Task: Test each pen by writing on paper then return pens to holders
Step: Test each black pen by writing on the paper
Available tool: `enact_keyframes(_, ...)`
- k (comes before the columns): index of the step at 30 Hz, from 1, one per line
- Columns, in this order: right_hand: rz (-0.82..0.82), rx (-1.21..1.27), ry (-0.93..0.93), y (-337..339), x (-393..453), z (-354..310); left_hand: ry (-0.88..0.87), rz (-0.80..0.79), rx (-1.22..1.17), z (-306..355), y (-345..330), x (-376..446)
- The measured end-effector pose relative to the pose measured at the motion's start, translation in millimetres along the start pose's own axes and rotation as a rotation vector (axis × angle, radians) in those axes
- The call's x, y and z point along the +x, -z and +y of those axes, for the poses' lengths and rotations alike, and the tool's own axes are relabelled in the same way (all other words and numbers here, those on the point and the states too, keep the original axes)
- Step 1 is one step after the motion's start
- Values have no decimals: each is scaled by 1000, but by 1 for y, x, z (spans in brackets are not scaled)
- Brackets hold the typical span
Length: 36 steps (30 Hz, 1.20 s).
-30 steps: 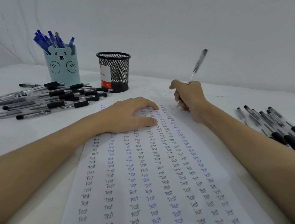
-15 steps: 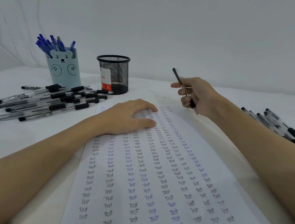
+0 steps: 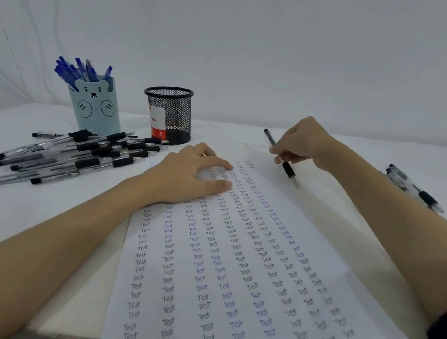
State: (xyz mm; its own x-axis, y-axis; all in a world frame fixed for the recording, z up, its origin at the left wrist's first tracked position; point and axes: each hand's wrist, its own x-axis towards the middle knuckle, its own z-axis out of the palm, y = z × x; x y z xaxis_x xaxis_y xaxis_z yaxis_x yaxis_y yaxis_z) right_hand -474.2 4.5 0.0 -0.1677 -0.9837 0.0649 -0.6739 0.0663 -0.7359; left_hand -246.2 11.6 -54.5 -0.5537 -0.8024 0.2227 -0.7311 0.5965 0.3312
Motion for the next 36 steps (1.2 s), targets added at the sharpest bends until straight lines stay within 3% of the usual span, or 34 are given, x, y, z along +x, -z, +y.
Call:
enact_keyframes(7, 47, -396, -78, 25, -25, 24, -5, 2, -16, 2, 1, -4)
enact_keyframes(15, 241, -500, -85, 42, -39, 44, 4, -17, -31, 5, 5, -13)
enact_keyframes(19, 293, -435, 20, 38, -40, 32, 19, 24, -68, 0, 21, -27)
enact_keyframes(21, 265, -381, 106, 28, -40, 11, 27, 53, -54, -6, 30, -43)
enact_keyframes(26, -1, -277, 379, -36, -48, -68, 101, 196, 7, -34, 51, -111)
enact_keyframes(31, -179, -304, 662, -111, -60, -130, 176, 325, 3, -58, 68, -166)
enact_keyframes(36, -196, -477, 831, -168, -69, -161, 234, 314, -20, -73, 73, -197)
